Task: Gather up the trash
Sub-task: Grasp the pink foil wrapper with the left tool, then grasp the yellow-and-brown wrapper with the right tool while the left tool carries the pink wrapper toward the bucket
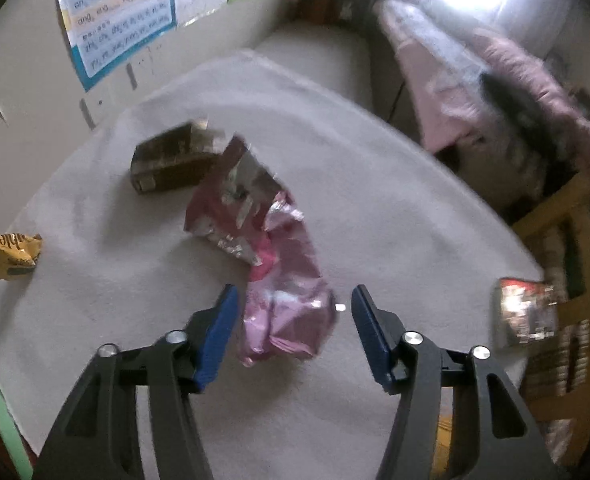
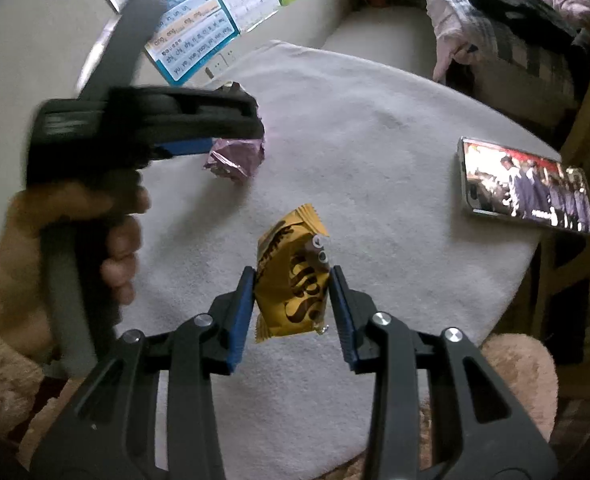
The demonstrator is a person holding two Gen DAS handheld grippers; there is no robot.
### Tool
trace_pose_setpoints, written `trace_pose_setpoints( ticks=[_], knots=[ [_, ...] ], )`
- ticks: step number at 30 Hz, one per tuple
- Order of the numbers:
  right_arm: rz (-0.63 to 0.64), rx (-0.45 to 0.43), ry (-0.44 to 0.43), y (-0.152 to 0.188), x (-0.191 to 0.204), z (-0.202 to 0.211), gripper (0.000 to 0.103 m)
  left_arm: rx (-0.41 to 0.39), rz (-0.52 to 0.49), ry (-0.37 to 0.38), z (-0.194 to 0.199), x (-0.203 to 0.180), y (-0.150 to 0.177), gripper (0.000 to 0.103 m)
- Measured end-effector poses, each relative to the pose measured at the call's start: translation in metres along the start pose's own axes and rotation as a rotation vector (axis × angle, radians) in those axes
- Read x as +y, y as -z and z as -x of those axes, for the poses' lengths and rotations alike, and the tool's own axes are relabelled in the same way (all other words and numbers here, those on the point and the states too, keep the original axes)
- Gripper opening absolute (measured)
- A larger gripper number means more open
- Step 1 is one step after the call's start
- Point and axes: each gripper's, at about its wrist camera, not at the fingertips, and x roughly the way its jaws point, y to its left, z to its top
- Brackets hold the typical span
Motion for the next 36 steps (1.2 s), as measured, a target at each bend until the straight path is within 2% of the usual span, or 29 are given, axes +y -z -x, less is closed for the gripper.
trace_pose_setpoints(
  ticks=[3,5,11,16,18,21,24,29,32,34,36],
  knots=[
    [-0.010,0.001,-0.013,0.000,-0.003,-0.001,0.037,0.015,0.024,0.016,0.001,0.009,0.004,0.022],
    [-0.015,0.007,-0.019,0.000,-0.004,-0.003,0.037,0.011,0.016,0.028,0.012,0.016,0.012,0.019],
    [-0.010,0.046,-0.022,-0.001,-0.002,-0.014,0.038,0.008,-0.017,0.042,0.045,0.038,0.044,0.019],
    [0.012,0.088,-0.010,0.000,0.003,-0.025,0.042,0.032,-0.011,0.042,0.051,0.053,0.062,0.025],
    [0.020,0.095,-0.003,0.000,0.005,-0.027,0.053,0.019,-0.012,0.035,0.054,0.054,0.065,0.034],
    [0.019,0.098,0.001,0.002,0.005,-0.026,0.061,-0.008,0.005,0.048,0.063,0.057,0.066,0.045],
    [0.015,0.105,0.005,0.002,0.006,-0.027,0.063,-0.027,0.022,0.063,0.068,0.060,0.068,0.049],
    [0.015,0.101,0.005,0.002,0.005,-0.028,0.063,-0.016,0.054,0.042,0.055,0.063,0.062,0.049],
    [0.007,0.101,0.006,0.002,0.004,-0.029,0.063,0.015,0.060,0.021,0.042,0.063,0.060,0.047],
    [0.006,0.101,0.005,0.002,0.005,-0.030,0.063,0.029,0.070,0.013,0.036,0.066,0.061,0.034],
    [0.007,0.103,0.006,0.002,0.004,-0.029,0.063,0.038,0.087,0.026,0.034,0.070,0.062,0.014]
  ],
)
